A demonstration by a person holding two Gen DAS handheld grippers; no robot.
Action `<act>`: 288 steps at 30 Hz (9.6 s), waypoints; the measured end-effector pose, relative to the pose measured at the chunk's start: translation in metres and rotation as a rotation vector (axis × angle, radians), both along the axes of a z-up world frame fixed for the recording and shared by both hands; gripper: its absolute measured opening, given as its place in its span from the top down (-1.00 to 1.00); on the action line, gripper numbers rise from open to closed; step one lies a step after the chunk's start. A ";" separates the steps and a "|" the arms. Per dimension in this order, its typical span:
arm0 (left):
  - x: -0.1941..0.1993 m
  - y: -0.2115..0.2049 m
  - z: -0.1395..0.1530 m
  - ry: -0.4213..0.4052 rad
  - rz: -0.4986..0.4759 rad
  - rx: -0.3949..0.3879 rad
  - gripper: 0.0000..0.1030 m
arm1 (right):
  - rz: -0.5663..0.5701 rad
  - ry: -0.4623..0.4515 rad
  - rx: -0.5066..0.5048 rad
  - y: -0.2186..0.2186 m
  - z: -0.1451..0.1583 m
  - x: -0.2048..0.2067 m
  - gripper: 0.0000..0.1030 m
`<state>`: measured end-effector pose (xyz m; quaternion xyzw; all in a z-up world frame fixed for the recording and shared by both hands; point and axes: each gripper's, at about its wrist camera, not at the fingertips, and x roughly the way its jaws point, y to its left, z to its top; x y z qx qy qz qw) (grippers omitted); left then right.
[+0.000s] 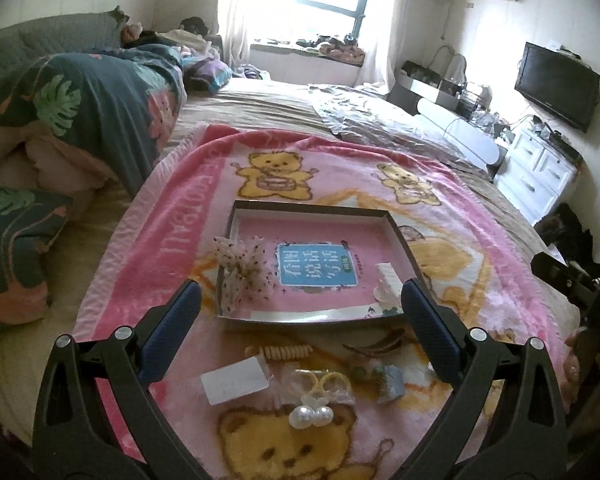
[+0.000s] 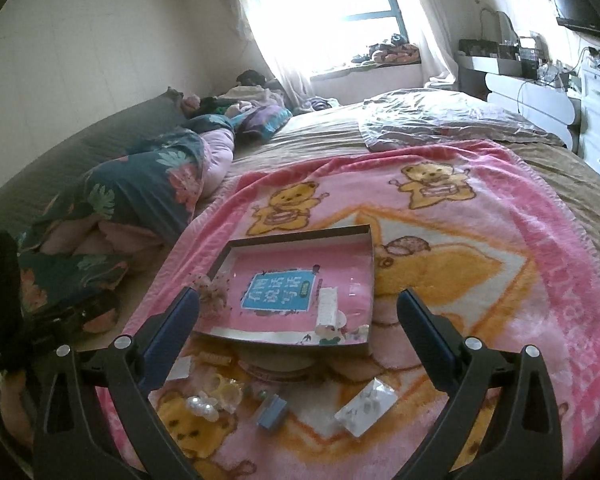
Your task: Organize jewelry
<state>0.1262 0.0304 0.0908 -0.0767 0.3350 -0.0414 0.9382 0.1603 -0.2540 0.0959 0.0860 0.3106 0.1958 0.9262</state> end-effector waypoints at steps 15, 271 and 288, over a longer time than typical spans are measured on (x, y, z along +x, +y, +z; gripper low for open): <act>-0.045 -0.010 -0.005 0.004 -0.048 0.023 -0.82 | 0.041 -0.002 -0.015 -0.001 -0.003 -0.046 -0.91; 0.040 -0.002 -0.045 0.051 -0.030 0.026 -0.81 | 0.230 0.050 -0.027 0.049 -0.039 0.075 -0.82; -0.004 -0.001 -0.017 -0.009 -0.039 0.025 -0.81 | 0.157 -0.007 0.013 0.018 -0.006 0.012 -0.89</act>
